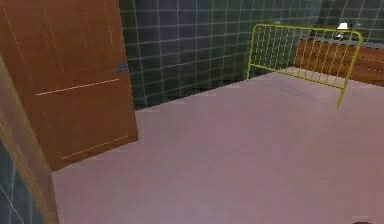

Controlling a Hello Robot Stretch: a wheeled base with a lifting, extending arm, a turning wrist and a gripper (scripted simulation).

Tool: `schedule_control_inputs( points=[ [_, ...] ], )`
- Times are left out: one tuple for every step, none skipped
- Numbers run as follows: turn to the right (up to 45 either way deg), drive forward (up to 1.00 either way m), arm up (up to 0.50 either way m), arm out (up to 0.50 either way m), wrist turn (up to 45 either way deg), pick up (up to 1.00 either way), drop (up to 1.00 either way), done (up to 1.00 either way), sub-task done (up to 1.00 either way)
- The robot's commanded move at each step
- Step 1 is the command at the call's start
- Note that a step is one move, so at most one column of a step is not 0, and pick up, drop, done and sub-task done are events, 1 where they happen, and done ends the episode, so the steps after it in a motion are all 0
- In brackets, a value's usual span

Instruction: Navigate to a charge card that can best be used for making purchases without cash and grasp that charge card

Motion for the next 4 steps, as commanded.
schedule_control_inputs(
  points=[
    [0.0, 0.05, 0.0, 0.0, 0.0, 0.0, 0.0, 0.0, 0.0],
    [-9.0, 0.0, 0.0, 0.0, 0.0, 0.0, 0.0, 0.0, 0.0],
    [0.0, 0.75, 0.0, 0.0, 0.0, 0.0, 0.0, 0.0, 0.0],
    [-33.0, 0.0, 0.0, 0.0, 0.0, 0.0, 0.0, 0.0, 0.0]
  ],
)
